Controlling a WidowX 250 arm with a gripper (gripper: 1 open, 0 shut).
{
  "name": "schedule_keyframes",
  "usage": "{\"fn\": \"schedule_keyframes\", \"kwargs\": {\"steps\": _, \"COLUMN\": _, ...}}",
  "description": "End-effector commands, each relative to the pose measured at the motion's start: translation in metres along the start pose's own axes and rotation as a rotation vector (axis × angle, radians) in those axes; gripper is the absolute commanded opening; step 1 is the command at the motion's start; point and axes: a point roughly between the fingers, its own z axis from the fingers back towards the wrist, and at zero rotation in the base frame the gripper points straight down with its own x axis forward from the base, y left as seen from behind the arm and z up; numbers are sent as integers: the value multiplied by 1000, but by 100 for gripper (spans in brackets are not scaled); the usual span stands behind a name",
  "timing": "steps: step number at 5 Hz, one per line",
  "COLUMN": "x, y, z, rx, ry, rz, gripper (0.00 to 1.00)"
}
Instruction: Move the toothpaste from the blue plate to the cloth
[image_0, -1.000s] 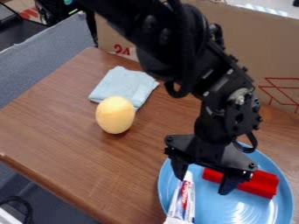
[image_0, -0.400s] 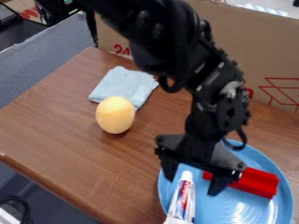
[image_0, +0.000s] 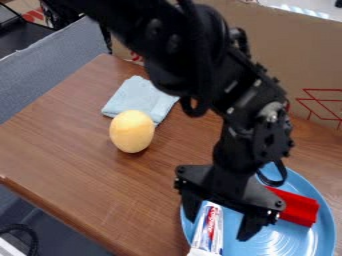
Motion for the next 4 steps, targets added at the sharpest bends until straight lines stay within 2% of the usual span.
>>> {"fn": "schedule_keyframes", "kwargs": {"steps": 1, "x": -3, "y": -2, "z": -3, "rx": -22, "ry": -6, "rz": 2, "gripper": 100}}
{"fn": "schedule_keyframes", "kwargs": {"steps": 3, "x": -2, "y": 0, "z": -18, "rx": -23, "ry": 6, "rz": 10, "gripper": 100}}
{"fn": "schedule_keyframes", "kwargs": {"steps": 4, "x": -5, "y": 9, "z": -28, "rx": -20, "ry": 16, "rz": 9, "gripper": 0}}
